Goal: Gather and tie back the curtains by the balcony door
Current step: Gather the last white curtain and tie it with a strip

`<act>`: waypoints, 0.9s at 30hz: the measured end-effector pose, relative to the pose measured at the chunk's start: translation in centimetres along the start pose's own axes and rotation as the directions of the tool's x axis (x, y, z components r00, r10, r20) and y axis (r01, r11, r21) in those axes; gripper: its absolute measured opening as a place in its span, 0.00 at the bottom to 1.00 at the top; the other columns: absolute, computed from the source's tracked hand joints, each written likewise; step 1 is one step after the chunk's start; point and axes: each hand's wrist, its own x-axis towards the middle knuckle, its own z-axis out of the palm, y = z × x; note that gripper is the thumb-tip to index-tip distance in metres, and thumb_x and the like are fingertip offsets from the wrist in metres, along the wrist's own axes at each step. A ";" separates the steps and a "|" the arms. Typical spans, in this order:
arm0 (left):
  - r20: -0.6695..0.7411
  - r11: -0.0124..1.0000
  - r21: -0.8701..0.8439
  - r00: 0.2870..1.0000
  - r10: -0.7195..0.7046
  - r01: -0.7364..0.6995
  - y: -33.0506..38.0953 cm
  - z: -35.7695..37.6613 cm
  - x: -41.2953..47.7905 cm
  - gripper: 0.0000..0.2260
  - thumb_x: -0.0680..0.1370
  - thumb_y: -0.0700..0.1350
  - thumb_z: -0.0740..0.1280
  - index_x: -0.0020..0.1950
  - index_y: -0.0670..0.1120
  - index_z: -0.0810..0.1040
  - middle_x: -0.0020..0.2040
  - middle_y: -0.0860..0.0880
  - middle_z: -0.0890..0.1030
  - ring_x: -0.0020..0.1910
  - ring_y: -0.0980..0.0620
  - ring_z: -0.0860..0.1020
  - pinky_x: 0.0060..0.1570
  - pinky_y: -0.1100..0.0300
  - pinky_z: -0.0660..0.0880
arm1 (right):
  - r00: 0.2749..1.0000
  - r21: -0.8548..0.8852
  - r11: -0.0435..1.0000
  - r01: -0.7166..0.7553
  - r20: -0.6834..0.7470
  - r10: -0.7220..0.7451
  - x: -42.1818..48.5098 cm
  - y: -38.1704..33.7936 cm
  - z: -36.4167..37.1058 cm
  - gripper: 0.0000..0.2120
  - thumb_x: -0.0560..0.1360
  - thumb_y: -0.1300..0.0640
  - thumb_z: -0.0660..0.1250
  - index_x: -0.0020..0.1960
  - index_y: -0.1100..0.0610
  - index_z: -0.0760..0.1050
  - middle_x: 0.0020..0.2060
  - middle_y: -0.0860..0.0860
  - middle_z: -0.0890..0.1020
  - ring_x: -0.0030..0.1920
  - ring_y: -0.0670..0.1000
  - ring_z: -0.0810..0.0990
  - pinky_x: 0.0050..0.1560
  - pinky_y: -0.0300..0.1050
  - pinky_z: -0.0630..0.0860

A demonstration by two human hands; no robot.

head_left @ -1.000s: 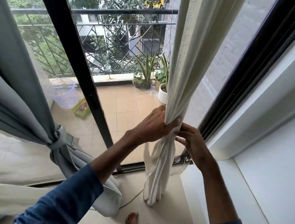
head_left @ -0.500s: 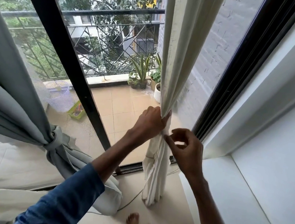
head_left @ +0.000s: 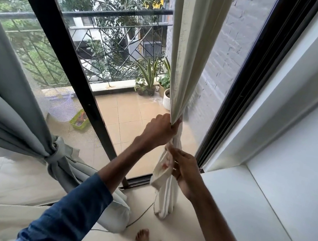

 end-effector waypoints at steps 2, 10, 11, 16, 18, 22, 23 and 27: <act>0.011 1.000 -0.009 1.000 -0.008 0.008 -0.2 -0.2 0.1 0.26 0.81 0.65 0.51 0.51 0.45 0.74 0.41 0.43 0.82 0.33 0.41 0.82 0.36 0.44 0.82 | 0.982 0.242 0.958 -0.156 0.140 0.124 -0.1 -0.1 -0.2 0.11 0.80 0.56 0.67 0.56 0.63 0.77 0.33 0.49 0.71 0.28 0.45 0.70 0.36 0.40 0.74; 0.108 0.975 -0.205 0.992 -0.064 0.085 -0.3 -0.8 0.9 0.24 0.82 0.60 0.55 0.56 0.40 0.76 0.42 0.41 0.82 0.33 0.42 0.84 0.37 0.45 0.83 | 0.985 -0.238 0.966 0.096 -0.116 -0.127 0.1 0.0 -2.0 0.15 0.73 0.54 0.78 0.53 0.62 0.83 0.42 0.55 0.85 0.41 0.53 0.81 0.38 0.42 0.77; 0.100 0.983 -0.164 0.993 -0.061 0.077 -0.2 -0.8 0.9 0.24 0.82 0.60 0.54 0.56 0.40 0.76 0.44 0.41 0.83 0.37 0.41 0.84 0.40 0.45 0.82 | 0.971 -0.277 0.949 0.152 -0.137 -0.196 0.1 -0.1 -1.9 0.14 0.72 0.54 0.78 0.53 0.61 0.84 0.42 0.54 0.85 0.40 0.52 0.81 0.38 0.41 0.77; 0.153 0.989 -0.104 0.984 -0.090 0.107 0.2 -0.6 0.8 0.24 0.82 0.63 0.53 0.54 0.43 0.74 0.45 0.40 0.82 0.38 0.38 0.84 0.41 0.44 0.82 | 0.935 -0.473 0.837 0.274 -0.071 -0.346 0.2 0.0 -0.2 0.16 0.72 0.61 0.78 0.59 0.54 0.84 0.47 0.50 0.87 0.47 0.53 0.86 0.50 0.47 0.83; 0.166 0.993 -0.059 0.982 -0.093 0.104 0.2 -0.6 1.0 0.26 0.79 0.66 0.51 0.53 0.45 0.74 0.47 0.41 0.82 0.41 0.38 0.83 0.44 0.44 0.82 | 0.919 -0.566 0.773 0.285 -0.068 -0.389 0.2 0.6 0.5 0.17 0.71 0.59 0.78 0.59 0.52 0.84 0.47 0.45 0.87 0.47 0.47 0.86 0.49 0.42 0.82; 0.222 0.994 -0.027 0.970 -0.100 0.108 0.1 -0.9 1.2 0.30 0.78 0.67 0.50 0.62 0.44 0.74 0.56 0.43 0.81 0.51 0.40 0.80 0.55 0.45 0.78 | 0.921 -0.582 0.768 0.267 -0.081 -0.382 0.2 0.7 0.5 0.04 0.74 0.58 0.76 0.49 0.54 0.85 0.40 0.47 0.87 0.43 0.49 0.86 0.48 0.45 0.82; 0.230 0.994 -0.021 0.968 -0.104 0.112 0.1 -1.0 1.2 0.33 0.76 0.69 0.49 0.64 0.44 0.74 0.57 0.43 0.81 0.53 0.40 0.79 0.57 0.45 0.77 | 0.928 -0.569 0.782 0.254 -0.084 -0.362 0.2 0.7 0.3 0.03 0.74 0.57 0.75 0.48 0.54 0.85 0.40 0.48 0.87 0.44 0.52 0.86 0.49 0.50 0.83; 0.248 0.993 -0.039 0.964 -0.099 0.112 0.2 -1.0 1.2 0.33 0.77 0.69 0.50 0.65 0.43 0.74 0.58 0.41 0.81 0.55 0.38 0.79 0.59 0.45 0.76 | 0.956 -0.470 0.853 0.228 -0.058 -0.287 -0.4 0.5 0.4 0.07 0.77 0.59 0.72 0.54 0.58 0.84 0.45 0.52 0.88 0.49 0.55 0.87 0.52 0.48 0.83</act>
